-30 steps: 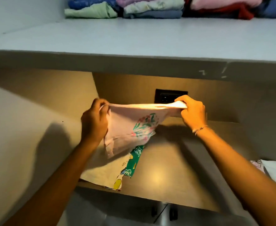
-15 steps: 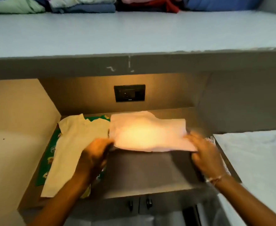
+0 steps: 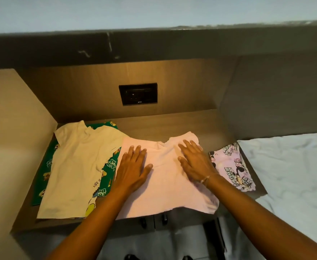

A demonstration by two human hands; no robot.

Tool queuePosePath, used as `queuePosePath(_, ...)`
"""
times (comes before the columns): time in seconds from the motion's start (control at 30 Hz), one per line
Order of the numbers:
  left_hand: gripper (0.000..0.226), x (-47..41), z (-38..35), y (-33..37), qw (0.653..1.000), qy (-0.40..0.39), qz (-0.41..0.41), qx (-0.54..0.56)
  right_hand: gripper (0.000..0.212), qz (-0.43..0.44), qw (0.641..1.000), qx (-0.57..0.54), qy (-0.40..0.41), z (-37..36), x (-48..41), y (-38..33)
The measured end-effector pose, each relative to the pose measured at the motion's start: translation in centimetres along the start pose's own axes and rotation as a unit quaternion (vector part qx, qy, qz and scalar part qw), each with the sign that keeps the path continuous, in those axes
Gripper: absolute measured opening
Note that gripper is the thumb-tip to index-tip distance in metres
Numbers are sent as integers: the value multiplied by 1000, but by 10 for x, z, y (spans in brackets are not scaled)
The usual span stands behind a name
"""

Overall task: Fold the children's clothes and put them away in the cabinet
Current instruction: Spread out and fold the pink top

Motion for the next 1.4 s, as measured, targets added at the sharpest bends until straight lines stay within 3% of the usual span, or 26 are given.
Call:
queuePosePath(0.17,73,-6,-4,-30,995,9,92,-44,60,-16,994,98,-51,-18,-43,18)
queuePosePath(0.3,76,-14,-6,-36,993,-6,108,-46,63,-16,991,111,-74,-20,-61,26)
queuePosePath(0.37,74,-11,-1,-30,996,-8,92,-10,65,-13,992,105,-75,-14,-57,23)
queuePosePath(0.47,74,16,19,-22,999,17,5,38,65,30,999,7,-37,-1,-12,15)
queuePosePath(0.6,66,91,40,-15,992,18,-126,-17,62,115,992,-43,-16,-3,87,17)
queuePosePath(0.73,55,152,30,-14,989,-20,-140,-32,58,120,992,32,-7,-27,135,44)
queuePosePath(0.83,40,165,23,-19,988,5,-147,-38,55,98,994,-16,46,-30,144,58)
queuePosePath(0.93,42,169,27,-15,986,42,-161,-15,51,85,990,-58,97,-21,152,62)
queuePosePath(1.0,47,171,39,-6,990,53,-115,63,47,58,992,-106,45,-7,158,61)
queuePosePath(1.07,35,170,58,-1,978,72,-17,196,18,28,989,-148,-6,15,164,60)
queuePosePath(1.13,10,162,71,-4,949,83,58,297,31,22,981,-192,-36,34,159,60)
queuePosePath(1.27,11,117,92,-15,946,48,95,307,18,28,982,-176,-58,61,114,47)
queuePosePath(1.4,19,53,92,-32,969,26,124,212,12,-14,997,-80,-16,61,34,45)
Point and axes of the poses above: each hand's wrist, its own x-axis away from the middle knuckle, its own z-axis out of the back of the hand, y = z × x, the point moved 4 cm from there along -x, towards the middle knuckle, and after that the axes turned 11 degrees about -z, right-handed, at the moved point
